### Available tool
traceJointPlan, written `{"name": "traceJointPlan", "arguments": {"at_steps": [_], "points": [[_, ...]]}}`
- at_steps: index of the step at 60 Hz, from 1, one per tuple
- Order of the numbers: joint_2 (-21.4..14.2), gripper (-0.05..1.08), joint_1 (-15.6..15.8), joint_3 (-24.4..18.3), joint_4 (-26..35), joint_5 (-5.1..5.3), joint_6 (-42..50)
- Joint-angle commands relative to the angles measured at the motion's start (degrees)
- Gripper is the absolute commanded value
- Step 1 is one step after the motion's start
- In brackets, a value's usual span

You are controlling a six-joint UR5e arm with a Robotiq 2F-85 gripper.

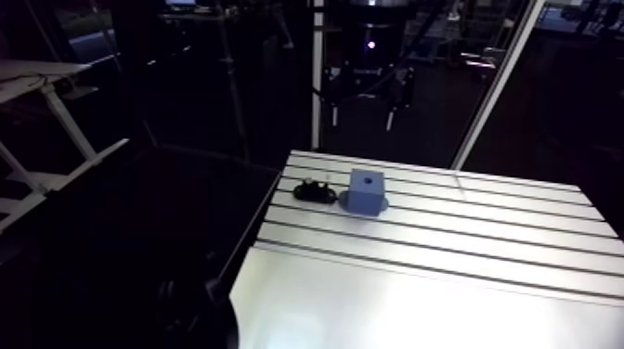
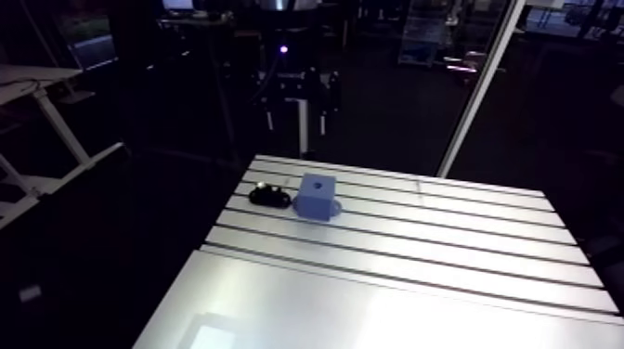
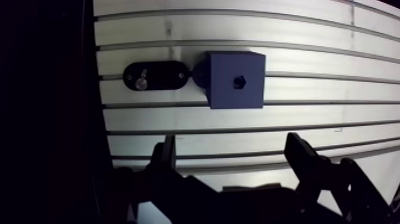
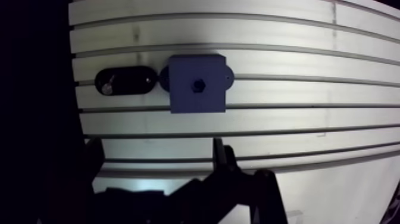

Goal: Pick up the M10 bolt and insert it into the hex recess until seated.

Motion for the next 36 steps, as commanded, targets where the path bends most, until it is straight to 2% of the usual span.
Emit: {"name": "traceJointPlan", "arguments": {"at_steps": [1,5,6,7,8,9,10,11,12,14,21,36], "points": [[1.4,0.01,1.7,2.3,-5.0,-0.12,2.0],[1.9,0.01,2.3,2.6,-6.0,-0.83,2.9],[2.1,0.01,2.5,2.8,-6.5,-1.58,3.2],[2.1,0.01,2.5,2.8,-6.5,-1.58,3.2],[2.3,0.01,2.8,3.1,-6.9,-2.44,3.6],[2.3,0.01,2.8,3.1,-6.9,-2.44,3.6],[2.4,0.01,3.1,3.2,-7.6,-3.17,4.1],[2.4,0.01,3.1,3.2,-7.6,-3.17,4.1],[2.5,0.01,3.3,3.5,-8.3,-3.73,4.6],[2.6,0.01,3.5,3.7,-9.1,-4.11,5.0],[3.6,0.01,4.8,4.0,-11.3,-4.26,5.2],[4.7,0.01,5.6,4.0,-14.4,-4.09,5.3]]}}
